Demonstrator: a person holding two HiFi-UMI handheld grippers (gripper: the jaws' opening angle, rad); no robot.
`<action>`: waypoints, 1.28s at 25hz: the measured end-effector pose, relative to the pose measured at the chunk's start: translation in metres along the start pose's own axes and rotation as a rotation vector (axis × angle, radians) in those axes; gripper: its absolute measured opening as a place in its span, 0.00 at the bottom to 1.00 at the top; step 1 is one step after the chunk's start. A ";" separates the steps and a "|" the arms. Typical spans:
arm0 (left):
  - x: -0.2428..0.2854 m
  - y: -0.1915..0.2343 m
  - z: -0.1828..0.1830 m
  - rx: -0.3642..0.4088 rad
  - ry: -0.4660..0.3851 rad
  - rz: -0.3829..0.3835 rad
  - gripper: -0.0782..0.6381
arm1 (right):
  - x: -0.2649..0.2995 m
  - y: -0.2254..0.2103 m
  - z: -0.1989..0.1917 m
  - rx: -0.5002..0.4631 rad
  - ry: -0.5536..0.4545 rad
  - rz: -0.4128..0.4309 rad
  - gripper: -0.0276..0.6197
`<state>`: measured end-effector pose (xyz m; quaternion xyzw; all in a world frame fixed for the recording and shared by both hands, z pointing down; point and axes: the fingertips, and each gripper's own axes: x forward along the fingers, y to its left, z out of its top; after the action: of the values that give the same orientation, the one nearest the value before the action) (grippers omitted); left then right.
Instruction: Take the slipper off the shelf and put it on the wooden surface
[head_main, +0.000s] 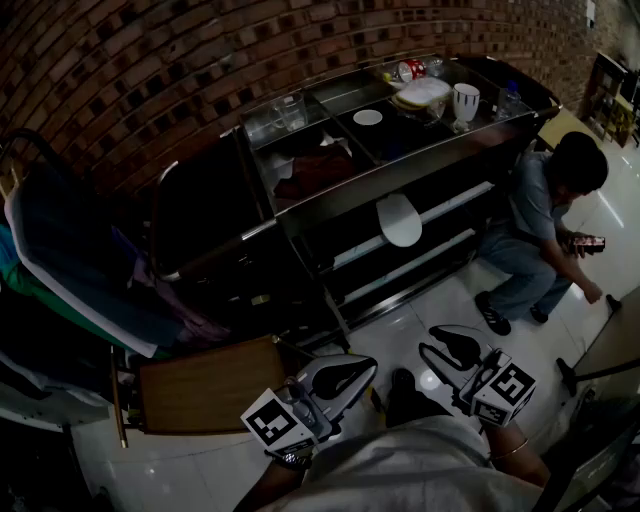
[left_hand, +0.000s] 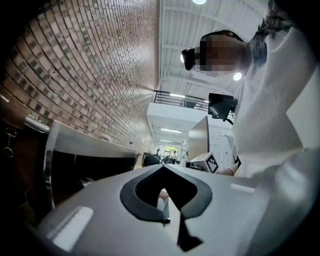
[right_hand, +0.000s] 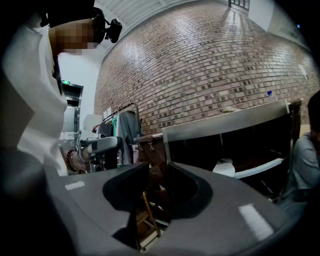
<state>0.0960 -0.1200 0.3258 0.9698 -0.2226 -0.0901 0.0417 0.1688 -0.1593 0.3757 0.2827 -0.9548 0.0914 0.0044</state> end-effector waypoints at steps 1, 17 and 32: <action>0.012 0.004 -0.006 -0.006 0.024 0.004 0.10 | -0.005 -0.018 -0.005 0.024 0.016 -0.003 0.22; 0.108 0.129 -0.057 -0.023 0.104 0.119 0.10 | 0.047 -0.240 -0.065 0.268 0.125 -0.155 0.26; 0.141 0.177 -0.080 -0.071 0.158 -0.097 0.10 | 0.127 -0.347 -0.144 0.567 0.208 -0.280 0.33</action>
<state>0.1614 -0.3374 0.4033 0.9815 -0.1679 -0.0232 0.0889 0.2433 -0.4884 0.5841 0.3903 -0.8377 0.3803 0.0356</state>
